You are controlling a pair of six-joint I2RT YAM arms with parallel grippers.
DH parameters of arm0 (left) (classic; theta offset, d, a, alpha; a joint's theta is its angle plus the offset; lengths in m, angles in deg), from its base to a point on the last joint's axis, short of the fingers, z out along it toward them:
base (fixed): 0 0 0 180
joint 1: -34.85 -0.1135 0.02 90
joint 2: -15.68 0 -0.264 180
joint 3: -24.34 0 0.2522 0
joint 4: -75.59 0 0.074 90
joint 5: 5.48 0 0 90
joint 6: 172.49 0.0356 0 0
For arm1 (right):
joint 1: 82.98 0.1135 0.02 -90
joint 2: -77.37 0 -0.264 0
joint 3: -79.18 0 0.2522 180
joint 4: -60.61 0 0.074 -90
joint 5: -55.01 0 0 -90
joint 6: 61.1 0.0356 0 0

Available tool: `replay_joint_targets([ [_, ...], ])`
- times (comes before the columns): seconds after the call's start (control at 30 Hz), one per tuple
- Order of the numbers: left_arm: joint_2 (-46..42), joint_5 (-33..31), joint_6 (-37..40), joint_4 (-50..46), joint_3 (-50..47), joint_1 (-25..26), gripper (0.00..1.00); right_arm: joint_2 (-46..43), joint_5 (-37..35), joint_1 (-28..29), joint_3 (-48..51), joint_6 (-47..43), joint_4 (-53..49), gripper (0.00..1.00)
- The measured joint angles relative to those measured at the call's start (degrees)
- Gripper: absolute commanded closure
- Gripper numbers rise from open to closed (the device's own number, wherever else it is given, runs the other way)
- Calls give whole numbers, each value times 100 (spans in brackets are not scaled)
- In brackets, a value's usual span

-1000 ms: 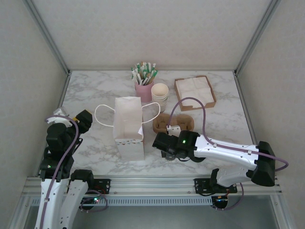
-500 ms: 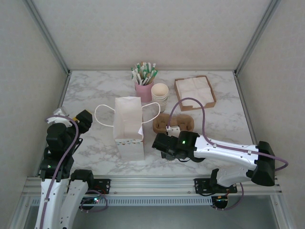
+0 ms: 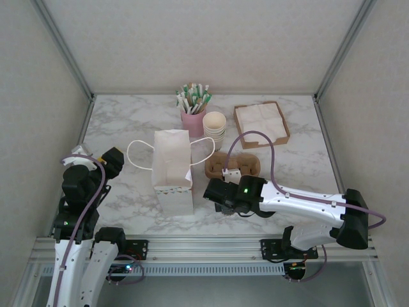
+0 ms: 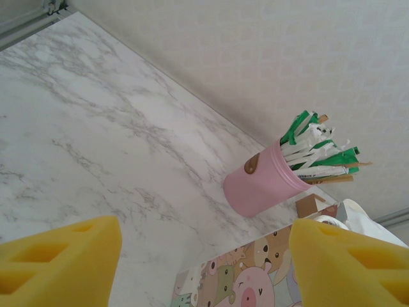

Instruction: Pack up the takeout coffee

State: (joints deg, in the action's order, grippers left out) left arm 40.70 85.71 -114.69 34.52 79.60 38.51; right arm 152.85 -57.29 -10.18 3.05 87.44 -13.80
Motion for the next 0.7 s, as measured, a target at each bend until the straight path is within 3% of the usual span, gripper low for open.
replay_joint_targets([
  [0.7,0,2,0,0,0,0,31,164,2,2,2,85,20,25],
])
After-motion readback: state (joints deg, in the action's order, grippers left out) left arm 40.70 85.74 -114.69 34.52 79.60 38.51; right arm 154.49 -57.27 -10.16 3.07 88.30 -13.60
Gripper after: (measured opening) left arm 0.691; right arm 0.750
